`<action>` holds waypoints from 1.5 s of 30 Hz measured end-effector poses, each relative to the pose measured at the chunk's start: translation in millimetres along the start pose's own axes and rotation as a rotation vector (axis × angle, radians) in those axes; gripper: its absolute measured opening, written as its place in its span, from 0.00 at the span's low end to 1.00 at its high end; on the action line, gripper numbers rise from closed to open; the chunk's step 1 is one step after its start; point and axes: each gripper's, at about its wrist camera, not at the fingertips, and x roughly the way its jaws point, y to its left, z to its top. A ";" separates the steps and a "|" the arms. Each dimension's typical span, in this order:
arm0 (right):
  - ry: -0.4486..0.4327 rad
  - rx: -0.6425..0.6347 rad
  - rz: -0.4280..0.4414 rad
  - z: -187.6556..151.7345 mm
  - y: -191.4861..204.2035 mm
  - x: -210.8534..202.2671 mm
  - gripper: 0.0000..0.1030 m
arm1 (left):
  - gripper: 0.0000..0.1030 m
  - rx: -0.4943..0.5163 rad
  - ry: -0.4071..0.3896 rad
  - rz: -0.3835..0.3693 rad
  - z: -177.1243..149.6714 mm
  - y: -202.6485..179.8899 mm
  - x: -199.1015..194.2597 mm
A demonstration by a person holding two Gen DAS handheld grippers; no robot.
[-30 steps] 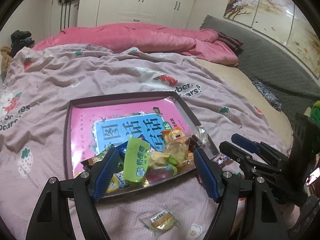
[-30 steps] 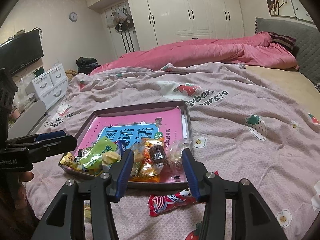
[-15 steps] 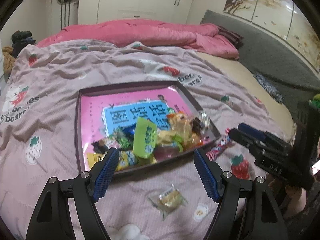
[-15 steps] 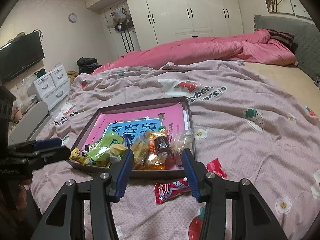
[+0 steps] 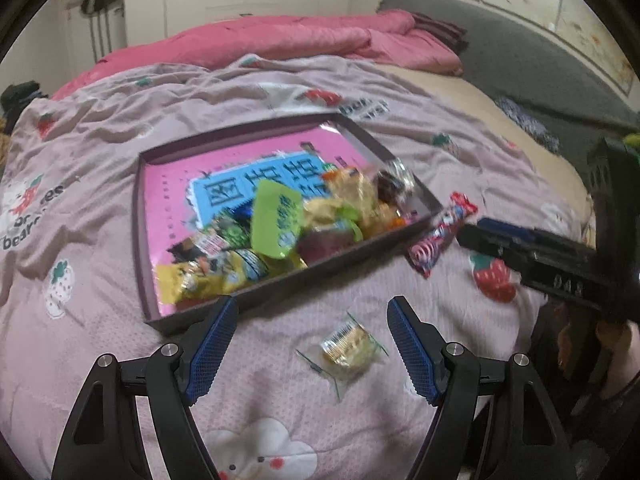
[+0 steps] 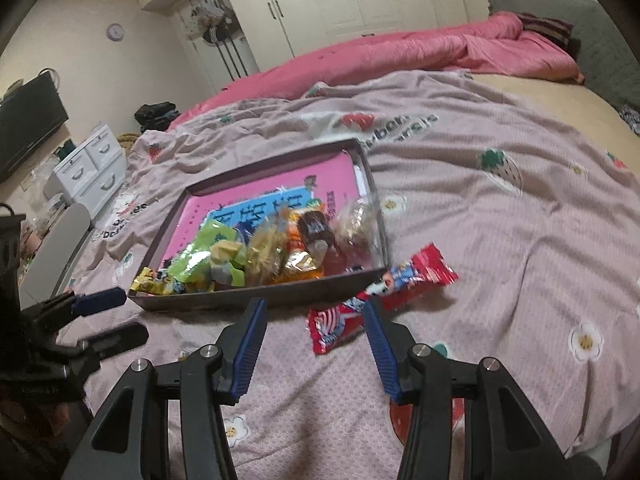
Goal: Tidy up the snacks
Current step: 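Grasp the clear-wrapped yellow cake with the left tool while the right tool grasps the red candy bar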
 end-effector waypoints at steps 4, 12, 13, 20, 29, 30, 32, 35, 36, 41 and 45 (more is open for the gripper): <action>0.026 0.049 -0.008 -3.3 -12.1 7.5 0.49 | 0.76 0.039 0.028 -0.010 -5.7 -7.2 9.0; 0.077 0.121 -0.003 -5.6 -33.4 29.8 0.49 | 0.76 0.080 0.084 -0.004 -14.3 -14.2 29.3; 0.081 0.130 -0.001 -5.7 -36.1 32.1 0.49 | 0.76 0.083 0.088 -0.006 -15.1 -15.1 31.3; 0.094 0.168 0.033 -1.4 -48.6 52.2 0.49 | 0.76 0.103 0.118 -0.017 -19.9 -18.8 42.6; 0.071 0.129 0.088 1.4 -44.8 64.5 0.39 | 0.76 0.102 0.147 -0.018 -23.2 -19.1 56.0; 0.071 0.128 0.096 1.6 -44.3 64.9 0.38 | 0.76 0.101 0.152 -0.021 -23.9 -19.3 57.6; 0.065 0.129 0.114 1.8 -43.8 64.5 0.32 | 0.76 0.100 0.157 -0.027 -25.0 -20.1 60.0; 0.055 0.122 0.128 2.6 -41.8 62.0 0.27 | 0.76 0.105 0.168 -0.021 -27.4 -21.7 64.7; 0.051 0.123 0.133 2.7 -42.0 60.1 0.27 | 0.73 0.102 0.170 -0.023 -27.8 -21.9 66.0; 0.023 0.120 0.149 4.3 -40.9 50.2 0.24 | 0.59 0.093 0.163 -0.028 -27.5 -19.8 66.1; 0.003 0.121 0.164 4.3 -40.6 40.0 0.24 | 0.52 0.073 0.155 -0.048 -26.5 -15.9 63.6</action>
